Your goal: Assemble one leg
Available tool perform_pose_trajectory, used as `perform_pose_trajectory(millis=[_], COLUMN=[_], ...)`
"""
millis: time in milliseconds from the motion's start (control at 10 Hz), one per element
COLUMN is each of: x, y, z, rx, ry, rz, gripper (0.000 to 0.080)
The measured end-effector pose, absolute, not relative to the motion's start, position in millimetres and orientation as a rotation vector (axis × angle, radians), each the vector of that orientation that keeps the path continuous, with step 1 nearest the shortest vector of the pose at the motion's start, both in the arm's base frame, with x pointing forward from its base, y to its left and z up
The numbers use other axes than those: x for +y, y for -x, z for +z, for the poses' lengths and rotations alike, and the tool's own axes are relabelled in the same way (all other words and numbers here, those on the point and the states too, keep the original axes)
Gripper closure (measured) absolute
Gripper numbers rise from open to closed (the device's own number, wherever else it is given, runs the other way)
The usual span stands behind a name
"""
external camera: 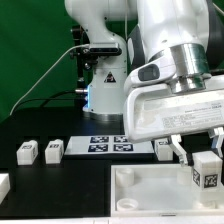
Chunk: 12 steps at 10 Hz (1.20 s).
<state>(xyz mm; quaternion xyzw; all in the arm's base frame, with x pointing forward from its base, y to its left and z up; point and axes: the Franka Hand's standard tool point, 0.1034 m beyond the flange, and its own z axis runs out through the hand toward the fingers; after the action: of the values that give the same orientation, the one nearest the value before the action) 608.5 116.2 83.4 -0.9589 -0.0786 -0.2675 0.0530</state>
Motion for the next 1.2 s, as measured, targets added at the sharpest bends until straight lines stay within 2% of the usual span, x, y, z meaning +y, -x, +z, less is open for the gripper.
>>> perform_pose_trajectory(millis=[500, 600, 700, 800, 900, 1200], x=[115.8, 115.7, 115.6, 115.6, 115.6, 115.6], y=[-611.9, -611.4, -611.3, -611.3, -611.3, -611.3], z=[82.8, 81.8, 81.8, 81.7, 81.7, 81.6], rx=[-0.225, -0.227, -0.23, -0.233, -0.234, -0.237], ry=[2.892, 2.894, 2.895, 2.895, 2.895, 2.896], rz=[-0.897, -0.891, -0.891, -0.891, -0.891, -0.891], gripper=[0.0504, 0.043, 0.0291, 0.0291, 0.0173, 0.0152])
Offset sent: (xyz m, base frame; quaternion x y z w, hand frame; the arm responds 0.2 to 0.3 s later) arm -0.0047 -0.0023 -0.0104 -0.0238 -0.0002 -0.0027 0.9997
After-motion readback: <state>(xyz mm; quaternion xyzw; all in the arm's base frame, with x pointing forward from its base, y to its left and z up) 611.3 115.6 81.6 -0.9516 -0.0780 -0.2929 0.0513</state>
